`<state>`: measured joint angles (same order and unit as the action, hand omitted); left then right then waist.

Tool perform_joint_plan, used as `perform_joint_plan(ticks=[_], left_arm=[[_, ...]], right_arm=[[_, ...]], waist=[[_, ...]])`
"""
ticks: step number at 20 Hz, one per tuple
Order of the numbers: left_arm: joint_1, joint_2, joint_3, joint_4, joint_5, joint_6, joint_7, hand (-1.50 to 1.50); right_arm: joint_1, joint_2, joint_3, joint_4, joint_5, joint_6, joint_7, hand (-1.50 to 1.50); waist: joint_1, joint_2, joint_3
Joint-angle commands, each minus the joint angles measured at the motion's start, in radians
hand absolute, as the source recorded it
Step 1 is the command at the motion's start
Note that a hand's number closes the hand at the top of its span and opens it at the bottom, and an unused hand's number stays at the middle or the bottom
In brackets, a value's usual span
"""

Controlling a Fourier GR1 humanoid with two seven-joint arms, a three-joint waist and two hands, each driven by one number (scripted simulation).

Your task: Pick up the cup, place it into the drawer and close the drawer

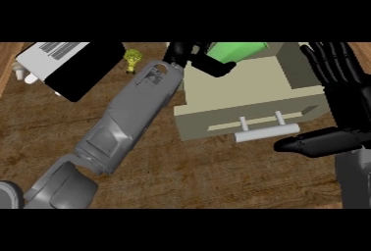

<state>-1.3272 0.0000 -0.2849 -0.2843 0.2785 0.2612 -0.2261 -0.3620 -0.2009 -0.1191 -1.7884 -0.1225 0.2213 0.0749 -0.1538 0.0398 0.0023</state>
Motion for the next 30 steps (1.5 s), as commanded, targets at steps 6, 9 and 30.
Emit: perform_joint_plan(ticks=[6, 9, 30], left_arm=[[0.067, 0.000, -0.034, -0.050, 0.126, 0.004, -0.062, -1.50], [0.083, 0.000, -0.019, -0.084, 0.186, -0.005, -0.118, -1.50], [0.109, 0.000, 0.039, -0.124, 0.393, 0.022, -0.328, -1.50]], right_arm=[[-0.046, 0.027, 0.078, 0.015, -0.064, 0.083, 0.002, -1.50], [-0.058, 0.026, 0.104, 0.012, -0.145, 0.154, 0.032, 1.50], [0.101, -0.148, 0.428, 0.117, 0.436, 0.248, 0.012, -1.50]], waist=[[-0.062, 0.015, -0.001], [-0.066, 0.013, -0.002], [0.128, -0.027, -0.001]])
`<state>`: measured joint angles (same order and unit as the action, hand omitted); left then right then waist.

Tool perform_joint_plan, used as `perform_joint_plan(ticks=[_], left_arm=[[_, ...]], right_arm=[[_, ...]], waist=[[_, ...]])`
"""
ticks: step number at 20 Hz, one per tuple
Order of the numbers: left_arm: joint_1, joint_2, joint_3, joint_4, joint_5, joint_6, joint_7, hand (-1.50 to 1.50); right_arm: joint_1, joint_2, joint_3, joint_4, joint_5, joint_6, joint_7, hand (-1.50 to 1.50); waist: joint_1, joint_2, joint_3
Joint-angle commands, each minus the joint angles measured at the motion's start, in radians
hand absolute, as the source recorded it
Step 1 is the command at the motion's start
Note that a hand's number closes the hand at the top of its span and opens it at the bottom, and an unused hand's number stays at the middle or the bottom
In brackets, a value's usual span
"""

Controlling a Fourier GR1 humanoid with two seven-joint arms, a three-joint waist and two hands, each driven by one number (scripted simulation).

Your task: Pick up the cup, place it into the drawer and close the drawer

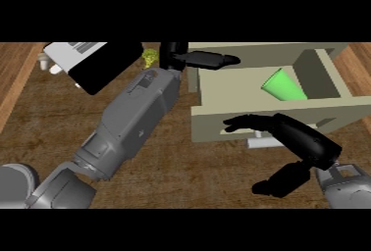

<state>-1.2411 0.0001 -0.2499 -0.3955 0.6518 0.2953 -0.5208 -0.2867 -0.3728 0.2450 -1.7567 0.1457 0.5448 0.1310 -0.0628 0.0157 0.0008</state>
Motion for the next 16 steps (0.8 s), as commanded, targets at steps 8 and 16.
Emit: perform_joint_plan(ticks=[8, 16], left_arm=[[0.164, 0.034, 0.023, -0.086, 0.011, -0.115, -0.079, -1.50], [0.253, 0.085, 0.023, -0.183, 0.015, -0.140, -0.056, -1.50]], right_arm=[[-0.127, 0.055, 0.119, 0.572, 0.350, -0.160, -0.244, -1.50], [-0.338, 0.088, -0.010, 1.017, 0.380, -0.332, -0.469, 1.50]], waist=[[0.117, -0.007, 0.000], [0.169, 0.004, 0.004]])
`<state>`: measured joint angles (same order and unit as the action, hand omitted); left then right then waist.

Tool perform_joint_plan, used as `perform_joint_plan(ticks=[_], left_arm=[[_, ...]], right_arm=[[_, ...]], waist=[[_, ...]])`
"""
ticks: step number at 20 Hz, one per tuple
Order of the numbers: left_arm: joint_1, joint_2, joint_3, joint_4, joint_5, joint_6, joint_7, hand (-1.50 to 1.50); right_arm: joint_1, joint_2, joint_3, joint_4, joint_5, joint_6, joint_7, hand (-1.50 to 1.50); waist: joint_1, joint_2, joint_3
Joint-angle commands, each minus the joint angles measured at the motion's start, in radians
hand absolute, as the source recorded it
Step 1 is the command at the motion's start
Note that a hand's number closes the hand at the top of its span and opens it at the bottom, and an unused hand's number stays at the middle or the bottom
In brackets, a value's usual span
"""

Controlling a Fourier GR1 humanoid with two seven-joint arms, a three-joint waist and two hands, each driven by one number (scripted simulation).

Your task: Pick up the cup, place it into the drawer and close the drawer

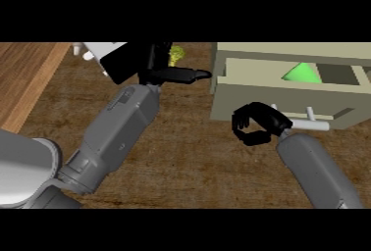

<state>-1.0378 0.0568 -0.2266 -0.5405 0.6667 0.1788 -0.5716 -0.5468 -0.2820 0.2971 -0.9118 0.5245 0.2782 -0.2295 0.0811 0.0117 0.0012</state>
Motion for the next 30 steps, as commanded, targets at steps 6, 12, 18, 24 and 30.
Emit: perform_joint_plan(ticks=[6, 12, 18, 24, 30], left_arm=[[0.118, 0.088, -0.014, -0.116, 0.008, -0.096, 0.049, -1.50], [0.159, 0.115, -0.026, -0.161, 0.007, -0.127, 0.068, -1.50], [0.175, 0.148, -0.024, -0.186, 0.010, -0.161, 0.071, -1.50], [0.201, 0.150, -0.031, -0.201, 0.016, -0.187, 0.083, -1.50], [0.198, 0.140, -0.028, -0.221, 0.024, -0.184, 0.092, -1.50]], right_arm=[[-0.246, -0.064, -0.196, 0.334, -0.053, -0.097, -0.197, 1.50], [-0.365, -0.106, -0.282, 0.433, -0.088, -0.134, -0.151, 1.50], [-0.416, -0.147, -0.319, 0.423, -0.130, -0.088, -0.110, 1.50], [-0.395, -0.182, -0.335, 0.387, -0.164, -0.045, -0.135, 1.50], [-0.389, -0.212, -0.352, 0.360, -0.200, 0.021, -0.122, 1.50]], waist=[[0.050, 0.012, 0.004], [0.091, 0.024, 0.004], [0.120, 0.030, 0.002], [0.137, 0.037, 0.003], [0.133, 0.033, 0.002]])
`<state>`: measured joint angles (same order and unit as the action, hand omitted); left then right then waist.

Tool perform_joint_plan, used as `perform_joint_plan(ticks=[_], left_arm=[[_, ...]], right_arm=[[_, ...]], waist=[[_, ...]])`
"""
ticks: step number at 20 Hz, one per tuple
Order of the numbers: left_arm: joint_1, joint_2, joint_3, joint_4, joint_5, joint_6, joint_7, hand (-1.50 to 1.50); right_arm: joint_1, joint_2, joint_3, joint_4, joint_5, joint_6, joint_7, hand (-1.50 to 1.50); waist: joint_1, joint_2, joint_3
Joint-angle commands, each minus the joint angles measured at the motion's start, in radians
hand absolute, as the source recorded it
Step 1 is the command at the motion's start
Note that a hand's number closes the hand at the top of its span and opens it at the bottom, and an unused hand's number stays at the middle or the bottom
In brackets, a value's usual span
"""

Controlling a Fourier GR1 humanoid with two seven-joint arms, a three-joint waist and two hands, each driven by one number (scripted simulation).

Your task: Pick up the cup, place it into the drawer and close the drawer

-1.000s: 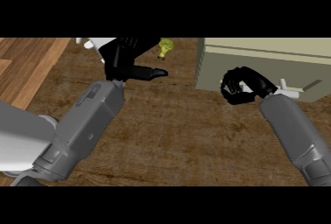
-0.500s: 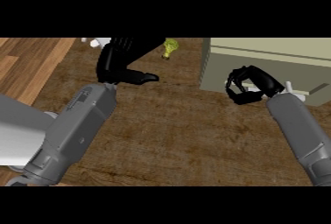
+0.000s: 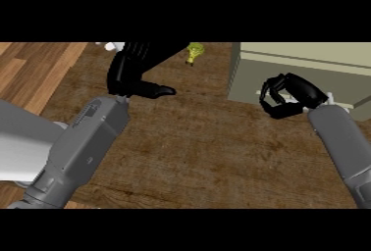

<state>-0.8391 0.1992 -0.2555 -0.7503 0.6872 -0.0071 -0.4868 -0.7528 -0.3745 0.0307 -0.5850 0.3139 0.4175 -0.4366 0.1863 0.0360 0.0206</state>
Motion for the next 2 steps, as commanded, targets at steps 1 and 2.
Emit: perform_joint_plan(ticks=[1, 2], left_arm=[[0.018, -0.001, 0.002, -0.014, 0.009, -0.014, 0.000, -1.50], [0.005, 0.022, 0.006, -0.014, 0.006, -0.023, 0.004, -1.50]], right_arm=[[-0.172, -0.111, -0.082, 0.029, 0.012, -0.130, 0.084, 1.50], [-0.168, -0.116, -0.083, 0.023, 0.009, -0.121, 0.077, 1.50]], waist=[[0.039, 0.012, -0.018], [0.037, 0.016, -0.017]])
